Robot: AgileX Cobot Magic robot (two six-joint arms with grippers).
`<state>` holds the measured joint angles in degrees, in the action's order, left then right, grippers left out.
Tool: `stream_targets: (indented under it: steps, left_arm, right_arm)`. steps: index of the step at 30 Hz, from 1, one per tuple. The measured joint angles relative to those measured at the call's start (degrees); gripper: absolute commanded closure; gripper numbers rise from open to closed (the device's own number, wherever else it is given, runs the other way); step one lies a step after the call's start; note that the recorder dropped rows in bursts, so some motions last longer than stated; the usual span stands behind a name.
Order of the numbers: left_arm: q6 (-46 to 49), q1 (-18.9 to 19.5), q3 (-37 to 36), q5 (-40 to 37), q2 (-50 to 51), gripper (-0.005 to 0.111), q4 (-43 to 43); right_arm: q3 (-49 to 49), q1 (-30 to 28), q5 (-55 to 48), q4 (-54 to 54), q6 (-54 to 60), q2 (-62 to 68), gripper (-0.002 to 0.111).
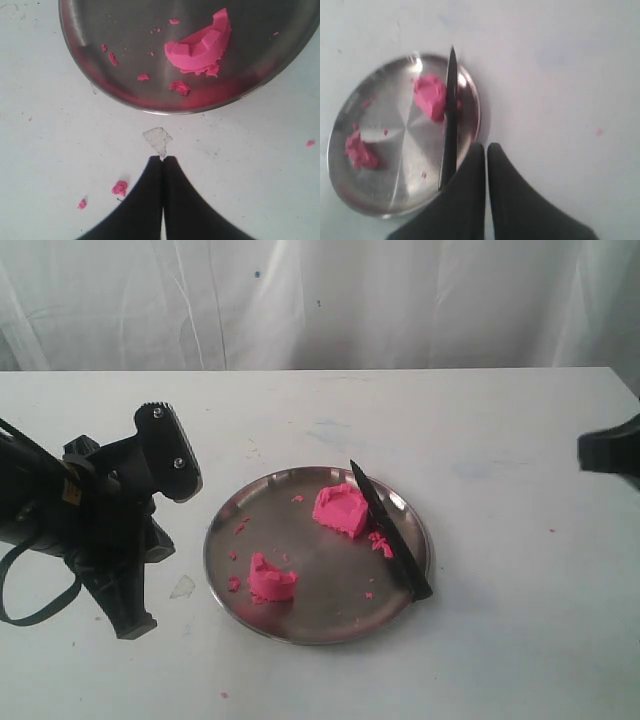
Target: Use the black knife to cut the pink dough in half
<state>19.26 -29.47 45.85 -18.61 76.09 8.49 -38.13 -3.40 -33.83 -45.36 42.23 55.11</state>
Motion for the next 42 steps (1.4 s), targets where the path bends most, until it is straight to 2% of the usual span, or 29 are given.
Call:
stream_targets:
  steps: [3, 7, 11, 13, 16, 21, 30, 33, 36, 41, 42]
  left_arm:
    - [0.00, 0.00, 0.00, 0.00, 0.00, 0.107, 0.00]
    - [0.00, 0.00, 0.00, 0.00, 0.00, 0.107, 0.00]
    - [0.00, 0.00, 0.00, 0.00, 0.00, 0.107, 0.00]
    - [0.00, 0.00, 0.00, 0.12, 0.00, 0.107, 0.00]
    - [0.00, 0.00, 0.00, 0.23, 0.00, 0.107, 0.00]
    - [0.00, 0.00, 0.00, 0.35, 0.00, 0.107, 0.00]
    - [0.00, 0.00, 0.00, 0.46, 0.00, 0.107, 0.00]
    - [0.00, 0.00, 0.00, 0.46, 0.00, 0.107, 0.00]
    - [0.00, 0.00, 0.00, 0.57, 0.00, 0.107, 0.00]
    - [0.00, 0.00, 0.00, 1.22, 0.00, 0.107, 0.00]
    - [0.00, 0.00, 0.00, 1.29, 0.00, 0.107, 0.00]
  right_arm:
    - [0.60, 0.00, 4.78, 1.87, 2.48, -13.05, 0.107]
    - [3.10, 0.00, 9.45, 10.96, 1.01, -29.14, 0.107]
    - [5.36, 0.00, 4.60, 18.56, -5.12, -40.49, 0.107]
    - [6.14, 0.00, -1.66, 19.22, -9.78, -44.44, 0.107]
    - [6.45, 0.00, -12.27, 19.70, -13.81, -48.71, 0.107]
    - [6.55, 0.00, -23.30, 19.91, -15.19, -53.34, 0.107]
    - [7.48, 0.00, -25.26, 20.67, -15.22, -54.82, 0.107]
    - [9.64, -1.77, -18.08, 22.24, -15.22, -54.85, 0.107]
    - [14.14, -4.49, -4.59, 25.63, -15.22, -54.85, 0.107]
    - [30.15, -5.97, 27.48, 39.32, -15.22, -54.85, 0.107]
    - [35.96, -6.09, 38.62, 41.69, -16.19, -54.85, 0.107]
